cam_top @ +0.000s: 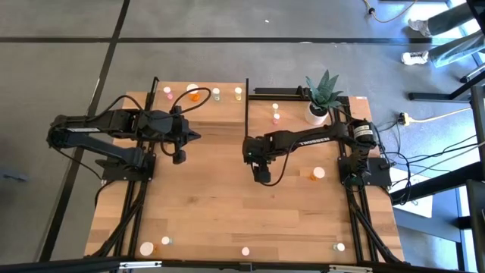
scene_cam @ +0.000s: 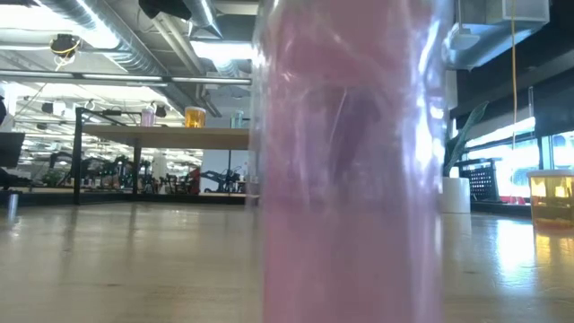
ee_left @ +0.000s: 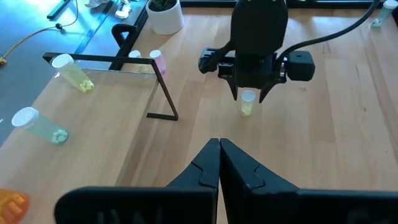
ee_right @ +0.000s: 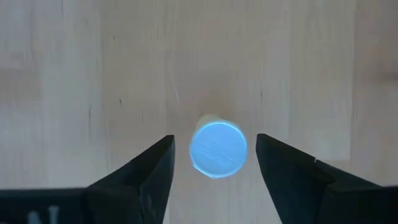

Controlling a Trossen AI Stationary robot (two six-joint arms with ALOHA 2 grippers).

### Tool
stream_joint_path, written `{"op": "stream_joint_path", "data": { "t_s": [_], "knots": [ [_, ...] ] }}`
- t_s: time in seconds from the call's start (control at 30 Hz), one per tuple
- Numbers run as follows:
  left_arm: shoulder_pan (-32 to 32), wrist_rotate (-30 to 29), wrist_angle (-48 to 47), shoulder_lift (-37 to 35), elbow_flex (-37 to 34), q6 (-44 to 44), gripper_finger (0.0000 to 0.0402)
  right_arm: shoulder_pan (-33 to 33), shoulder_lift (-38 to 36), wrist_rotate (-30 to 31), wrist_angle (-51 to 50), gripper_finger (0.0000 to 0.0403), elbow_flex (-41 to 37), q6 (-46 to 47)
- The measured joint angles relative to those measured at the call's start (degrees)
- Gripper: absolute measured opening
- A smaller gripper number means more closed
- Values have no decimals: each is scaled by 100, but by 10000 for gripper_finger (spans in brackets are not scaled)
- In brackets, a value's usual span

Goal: Pick and place medicine bottles onto shelf by color
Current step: Put the bottom yellow pill bottle on the shelf aligned with the other yellow pill bottle

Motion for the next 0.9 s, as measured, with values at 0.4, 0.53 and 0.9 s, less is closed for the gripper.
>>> {"op": "stream_joint_path", "data": {
  "t_s": [0.4, 0.53, 0.9],
  "knots": [
    [0, 0, 0, 0, 0, -15, 0, 0, 0, 4, 10, 145, 0, 0],
    [0, 0, 0, 0, 0, -15, 0, 0, 0, 4, 43, 122, 0, 1],
    [2, 1, -139, 0, 0, -15, 0, -10, 0, -42, -757, 124, 1079, 674]
  ]
}}
